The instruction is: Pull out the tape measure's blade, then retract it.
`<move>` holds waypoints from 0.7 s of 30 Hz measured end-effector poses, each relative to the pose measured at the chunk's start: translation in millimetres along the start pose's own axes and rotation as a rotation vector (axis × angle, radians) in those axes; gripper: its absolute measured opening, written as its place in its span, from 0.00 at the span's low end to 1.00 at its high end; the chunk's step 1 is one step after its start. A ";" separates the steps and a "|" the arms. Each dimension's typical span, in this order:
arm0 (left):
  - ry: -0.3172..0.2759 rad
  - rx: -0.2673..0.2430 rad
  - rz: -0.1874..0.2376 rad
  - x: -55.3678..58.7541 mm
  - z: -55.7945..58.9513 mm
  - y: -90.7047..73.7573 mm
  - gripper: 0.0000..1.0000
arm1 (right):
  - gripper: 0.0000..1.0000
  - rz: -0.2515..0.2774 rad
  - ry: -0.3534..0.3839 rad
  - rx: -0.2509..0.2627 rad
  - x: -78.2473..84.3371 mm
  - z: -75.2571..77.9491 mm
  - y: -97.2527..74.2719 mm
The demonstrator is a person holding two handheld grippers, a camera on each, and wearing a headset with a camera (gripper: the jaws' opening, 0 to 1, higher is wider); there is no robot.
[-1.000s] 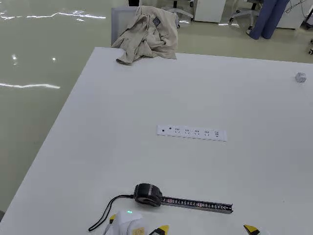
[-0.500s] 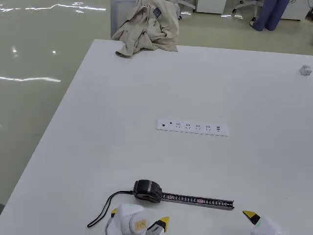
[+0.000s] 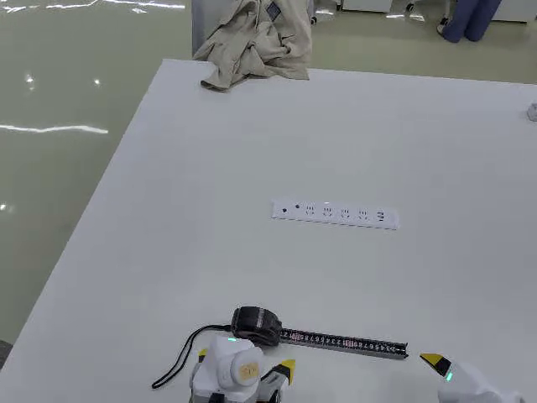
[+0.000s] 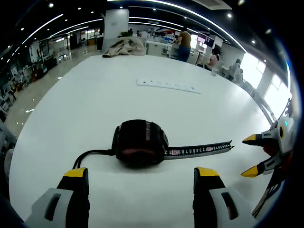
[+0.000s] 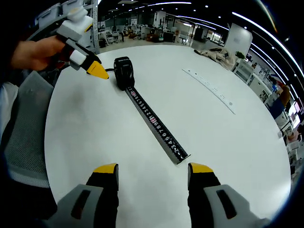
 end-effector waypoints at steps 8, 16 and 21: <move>-0.018 -0.005 -0.017 -0.5 -1.6 10.0 0.88 | 0.58 -0.038 -0.060 -0.010 -2.7 15.4 9.8; -0.045 -0.001 -0.026 -3.8 0.1 16.5 0.86 | 0.57 -0.063 -0.127 -0.038 -5.2 30.8 17.8; -0.055 -0.002 -0.019 -8.8 0.4 17.9 0.86 | 0.54 -0.084 -0.177 -0.045 -5.9 38.1 22.1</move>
Point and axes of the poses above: the centre of the closed fingertips' face, and the gripper's own axes: y roughly forward along the fingers, z roughly to its right, x roughly out of its underside, the point moved 10 cm from there along -y, roughly backward along the fingers, and after that the axes turned 13 degrees about -z, right-handed, at the moved point
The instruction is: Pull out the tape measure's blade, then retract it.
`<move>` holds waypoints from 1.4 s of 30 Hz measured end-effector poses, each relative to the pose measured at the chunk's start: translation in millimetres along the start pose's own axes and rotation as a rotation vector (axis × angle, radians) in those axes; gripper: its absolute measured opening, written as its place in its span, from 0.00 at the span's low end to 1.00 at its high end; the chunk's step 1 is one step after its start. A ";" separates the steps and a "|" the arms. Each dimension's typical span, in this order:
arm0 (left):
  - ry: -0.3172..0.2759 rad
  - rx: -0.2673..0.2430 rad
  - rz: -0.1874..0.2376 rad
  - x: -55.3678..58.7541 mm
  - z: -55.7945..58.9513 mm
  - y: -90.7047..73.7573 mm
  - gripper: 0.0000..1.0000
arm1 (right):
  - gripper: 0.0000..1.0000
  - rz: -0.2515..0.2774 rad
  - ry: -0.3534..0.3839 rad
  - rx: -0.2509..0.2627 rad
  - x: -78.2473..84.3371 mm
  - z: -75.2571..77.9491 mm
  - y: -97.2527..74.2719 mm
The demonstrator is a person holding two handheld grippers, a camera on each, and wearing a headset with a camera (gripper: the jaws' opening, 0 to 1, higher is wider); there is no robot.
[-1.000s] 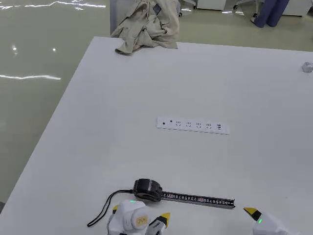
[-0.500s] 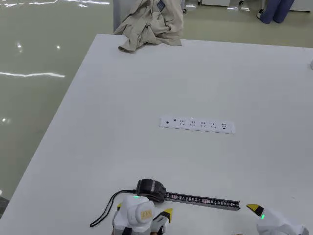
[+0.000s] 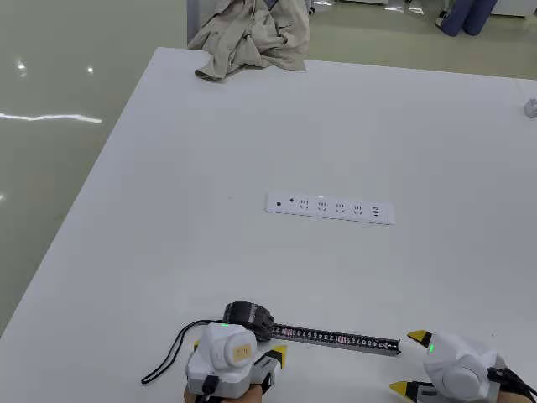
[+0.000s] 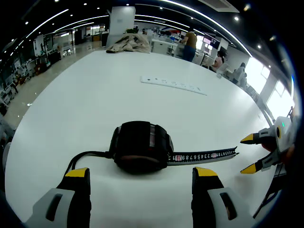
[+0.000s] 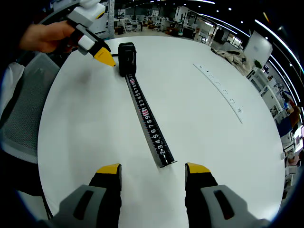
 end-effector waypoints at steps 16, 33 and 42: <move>-0.044 -0.001 0.008 -8.7 4.3 8.0 0.82 | 0.47 -0.046 -0.110 -0.060 1.0 19.9 12.7; -0.072 -0.008 0.015 -18.2 4.1 14.4 0.81 | 0.44 -0.090 -0.247 -0.126 -13.0 33.4 22.5; -0.071 -0.007 0.007 -20.1 2.1 21.4 0.79 | 0.42 -0.108 -0.286 -0.153 -18.3 40.2 26.2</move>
Point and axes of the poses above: the centre of the closed fingertips' face, and the gripper's own axes: y roughly forward along the fingers, z roughly to its right, x roughly out of its underside, the point moved 10 cm from there along -y, roughly backward along the fingers, and after that the axes turned 13 degrees about -z, right-handed, at the moved point
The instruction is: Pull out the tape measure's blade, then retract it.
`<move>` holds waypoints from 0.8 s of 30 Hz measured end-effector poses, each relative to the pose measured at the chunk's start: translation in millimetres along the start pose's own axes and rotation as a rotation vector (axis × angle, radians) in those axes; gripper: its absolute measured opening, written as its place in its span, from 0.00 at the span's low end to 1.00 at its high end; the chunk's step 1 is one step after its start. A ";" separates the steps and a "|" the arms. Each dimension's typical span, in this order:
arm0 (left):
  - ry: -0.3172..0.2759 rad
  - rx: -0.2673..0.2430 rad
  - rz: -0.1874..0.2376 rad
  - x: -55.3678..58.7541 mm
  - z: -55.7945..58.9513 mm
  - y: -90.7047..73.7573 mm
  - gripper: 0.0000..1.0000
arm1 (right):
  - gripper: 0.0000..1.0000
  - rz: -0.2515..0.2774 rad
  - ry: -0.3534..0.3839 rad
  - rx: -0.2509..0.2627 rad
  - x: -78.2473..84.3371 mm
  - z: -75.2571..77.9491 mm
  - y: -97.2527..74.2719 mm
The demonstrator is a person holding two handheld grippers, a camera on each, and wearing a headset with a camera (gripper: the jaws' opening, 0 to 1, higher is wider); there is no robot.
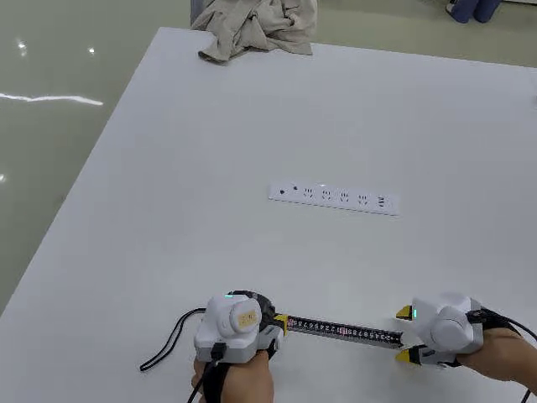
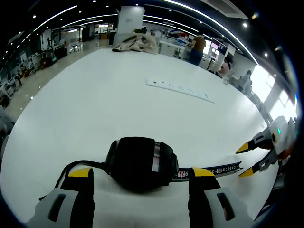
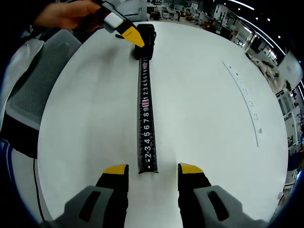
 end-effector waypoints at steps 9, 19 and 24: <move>-0.002 0.001 -0.001 -1.7 -1.7 3.8 0.77 | 0.36 -0.014 -0.027 -0.023 -2.4 3.4 2.3; 0.001 0.001 -0.006 -2.5 -2.4 7.8 0.75 | 0.31 -0.016 -0.006 -0.050 0.4 2.1 5.5; -0.006 0.002 -0.010 -1.5 -3.5 10.5 0.74 | 0.26 -0.009 -0.005 -0.050 0.1 2.6 8.3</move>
Point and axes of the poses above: the centre of the closed fingertips' face, and the gripper's own axes: y roughly forward along the fingers, z roughly to its right, x roughly out of its underside, the point moved 10 cm from there along -y, roughly backward along the fingers, and after that the axes turned 13 degrees about -z, right-handed, at the moved point
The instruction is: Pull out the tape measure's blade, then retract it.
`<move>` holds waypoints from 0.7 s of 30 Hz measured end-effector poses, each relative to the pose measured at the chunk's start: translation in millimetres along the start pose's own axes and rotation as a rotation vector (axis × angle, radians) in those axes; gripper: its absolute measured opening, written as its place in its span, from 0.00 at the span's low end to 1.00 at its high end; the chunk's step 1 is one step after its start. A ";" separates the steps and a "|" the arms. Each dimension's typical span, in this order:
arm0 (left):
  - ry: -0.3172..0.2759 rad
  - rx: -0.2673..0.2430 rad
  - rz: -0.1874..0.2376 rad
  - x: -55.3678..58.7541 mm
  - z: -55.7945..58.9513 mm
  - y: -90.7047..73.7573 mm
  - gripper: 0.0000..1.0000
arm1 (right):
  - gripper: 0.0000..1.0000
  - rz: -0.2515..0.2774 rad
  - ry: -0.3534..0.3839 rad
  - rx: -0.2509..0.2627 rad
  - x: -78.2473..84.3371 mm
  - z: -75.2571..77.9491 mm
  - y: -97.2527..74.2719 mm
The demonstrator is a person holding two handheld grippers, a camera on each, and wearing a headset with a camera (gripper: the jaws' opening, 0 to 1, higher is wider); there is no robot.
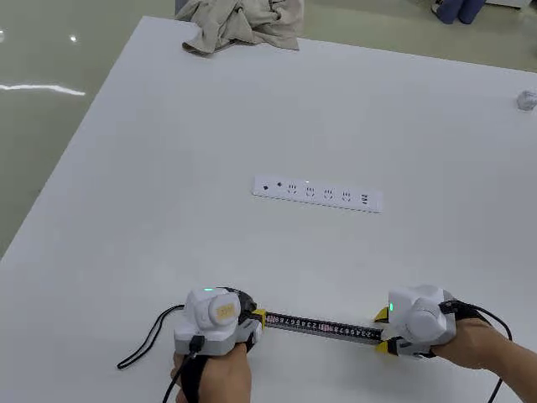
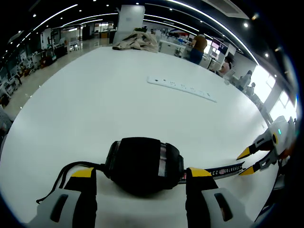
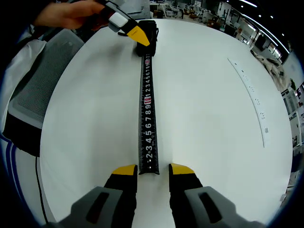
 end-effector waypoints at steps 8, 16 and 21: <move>-0.009 0.004 0.015 0.1 -1.2 1.4 0.70 | 0.22 0.002 0.005 -0.005 -0.7 -0.8 -0.6; -0.003 0.009 0.018 -0.5 -0.4 1.0 0.69 | 0.16 0.002 -0.002 -0.012 -0.8 -1.6 0.5; 0.010 0.015 0.023 -0.5 1.9 1.0 0.65 | 0.16 -0.001 -0.001 -0.013 -1.6 -1.9 -0.3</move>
Point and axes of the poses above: the centre of the closed fingertips' face, and the gripper's own axes: y roughly forward along the fingers, z roughly to its right, x roughly out of its underside, the point moved 10 cm from there along -y, roughly backward along the fingers, and after that the axes turned 13 degrees about -z, right-handed, at the moved point
